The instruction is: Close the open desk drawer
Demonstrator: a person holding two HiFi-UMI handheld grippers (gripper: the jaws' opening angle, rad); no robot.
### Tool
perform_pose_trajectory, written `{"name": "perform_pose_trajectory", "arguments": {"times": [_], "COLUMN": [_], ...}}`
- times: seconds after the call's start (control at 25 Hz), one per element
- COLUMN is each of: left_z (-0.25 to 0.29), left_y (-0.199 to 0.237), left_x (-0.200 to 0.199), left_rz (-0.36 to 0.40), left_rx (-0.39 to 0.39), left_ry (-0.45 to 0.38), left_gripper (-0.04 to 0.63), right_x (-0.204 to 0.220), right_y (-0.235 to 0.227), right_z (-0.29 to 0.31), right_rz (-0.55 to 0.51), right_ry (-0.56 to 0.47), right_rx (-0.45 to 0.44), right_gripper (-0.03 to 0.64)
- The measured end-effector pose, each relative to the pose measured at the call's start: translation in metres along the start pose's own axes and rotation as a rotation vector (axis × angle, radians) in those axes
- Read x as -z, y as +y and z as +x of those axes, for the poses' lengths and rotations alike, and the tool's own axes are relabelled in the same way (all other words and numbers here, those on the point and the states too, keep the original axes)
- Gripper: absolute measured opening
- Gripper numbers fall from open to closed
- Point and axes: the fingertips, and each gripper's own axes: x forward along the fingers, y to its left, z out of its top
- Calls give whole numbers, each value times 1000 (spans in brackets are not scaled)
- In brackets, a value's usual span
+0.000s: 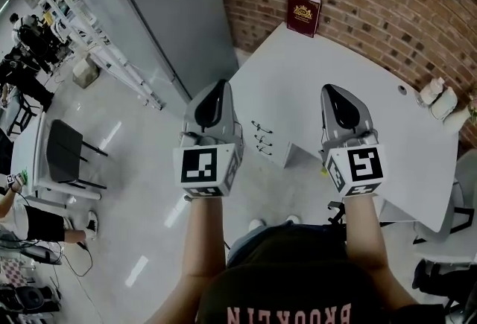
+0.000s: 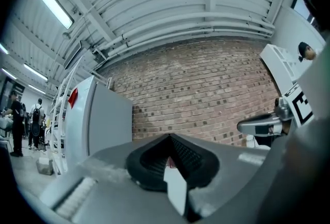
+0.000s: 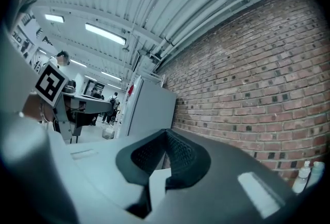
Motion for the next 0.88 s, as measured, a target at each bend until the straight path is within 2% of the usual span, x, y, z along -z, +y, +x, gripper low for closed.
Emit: {"name": "perform_pose_trajectory", "arguments": {"times": [0.28, 0.44, 0.64, 0.88], "left_z": [-4, -7, -6, -7], "left_y": [0, 1, 0, 1], "left_x": [-2, -1, -6, -7], "left_rz": [-15, -4, 3, 2], "left_rx": [-3, -12, -2, -4], "left_ry": [-23, 12, -40, -38], "left_gripper": [-2, -2, -2, -2], "right_x": [-3, -4, -1, 2], "right_y": [3, 2, 2, 5], "right_z": [-2, -4, -6, -5], "right_rz": [5, 12, 38, 45], "right_ry": [-1, -7, -3, -5], "right_rx": [-1, 5, 21, 11], "right_gripper": [-3, -3, -3, -3]}}
